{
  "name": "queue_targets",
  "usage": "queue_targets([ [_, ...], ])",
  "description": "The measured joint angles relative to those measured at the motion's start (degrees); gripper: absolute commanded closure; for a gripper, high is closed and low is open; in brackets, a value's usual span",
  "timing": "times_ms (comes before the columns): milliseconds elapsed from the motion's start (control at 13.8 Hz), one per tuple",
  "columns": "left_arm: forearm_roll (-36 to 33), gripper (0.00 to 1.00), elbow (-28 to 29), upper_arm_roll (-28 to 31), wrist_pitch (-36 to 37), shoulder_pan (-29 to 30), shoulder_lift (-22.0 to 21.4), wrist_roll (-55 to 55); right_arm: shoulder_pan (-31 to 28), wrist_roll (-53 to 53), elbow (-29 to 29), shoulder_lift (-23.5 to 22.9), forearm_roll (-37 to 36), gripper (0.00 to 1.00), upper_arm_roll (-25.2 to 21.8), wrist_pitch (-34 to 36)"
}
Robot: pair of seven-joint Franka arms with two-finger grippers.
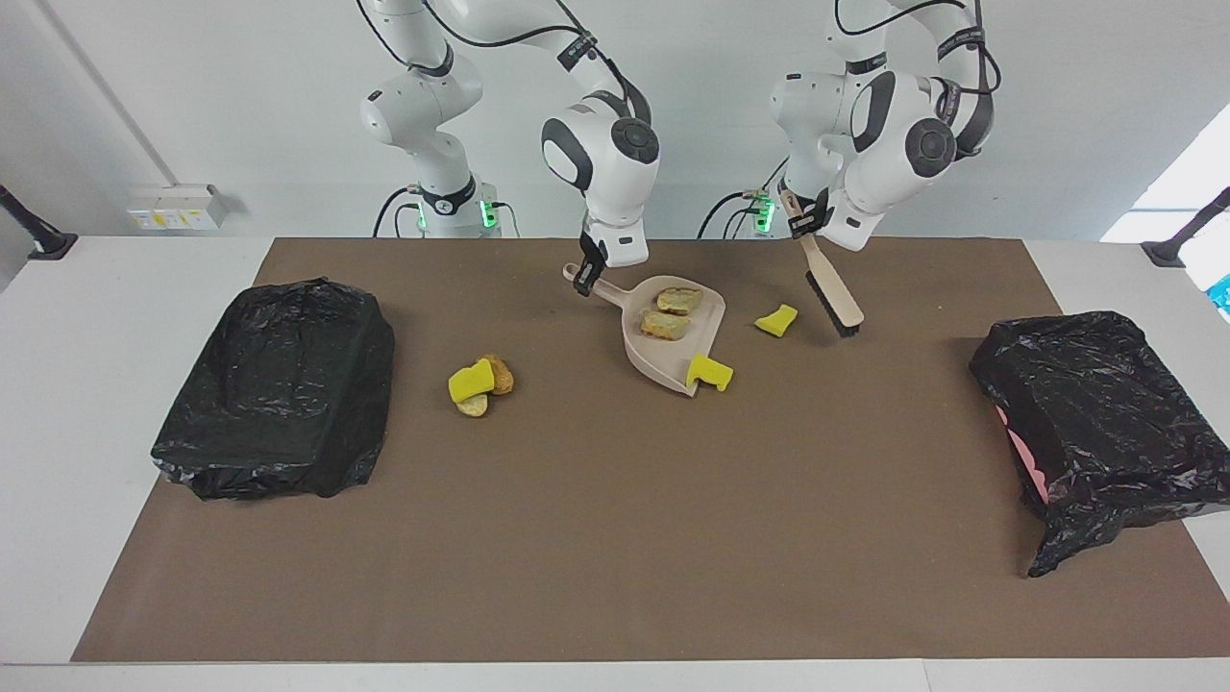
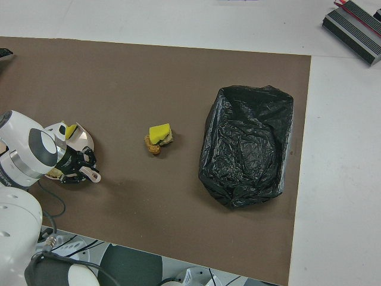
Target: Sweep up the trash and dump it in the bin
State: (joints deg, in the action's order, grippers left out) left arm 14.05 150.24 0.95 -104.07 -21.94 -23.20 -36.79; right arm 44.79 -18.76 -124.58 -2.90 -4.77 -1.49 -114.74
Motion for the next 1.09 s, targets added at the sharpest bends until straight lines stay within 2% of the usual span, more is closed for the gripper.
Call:
queue_targets([
  [217,0.02,1.00,-0.50,-0.15,-6.04,-5.62,2.89,4.80,-0.02,0.00,0.00,0.00,0.00,1.00,0.00,0.00],
  [435,-0.06,1.00,-3.31,0.04,-6.85,-6.22,6.32,21.44,-0.02,0.00,0.00,-0.01,0.00,1.00,0.00,0.00],
  [652,-0.11,1.00,-4.68,-0.03,-6.85,-8.17,7.32,35.16,-0.03,0.00,0.00,-0.03,0.00,1.00,0.00,0.00],
  [870,-0.55,1.00,-6.75,-0.21,-5.81,-12.67,7.70,38.94,-0.03,0.00,0.00,-0.03,0.00,1.00,0.00,0.00],
  [1087,-3.25,1.00,-11.86,0.52,0.33,-12.79,9.43,38.95,-0.04,0.00,-0.01,-0.03,0.00,1.00,0.00,0.00],
])
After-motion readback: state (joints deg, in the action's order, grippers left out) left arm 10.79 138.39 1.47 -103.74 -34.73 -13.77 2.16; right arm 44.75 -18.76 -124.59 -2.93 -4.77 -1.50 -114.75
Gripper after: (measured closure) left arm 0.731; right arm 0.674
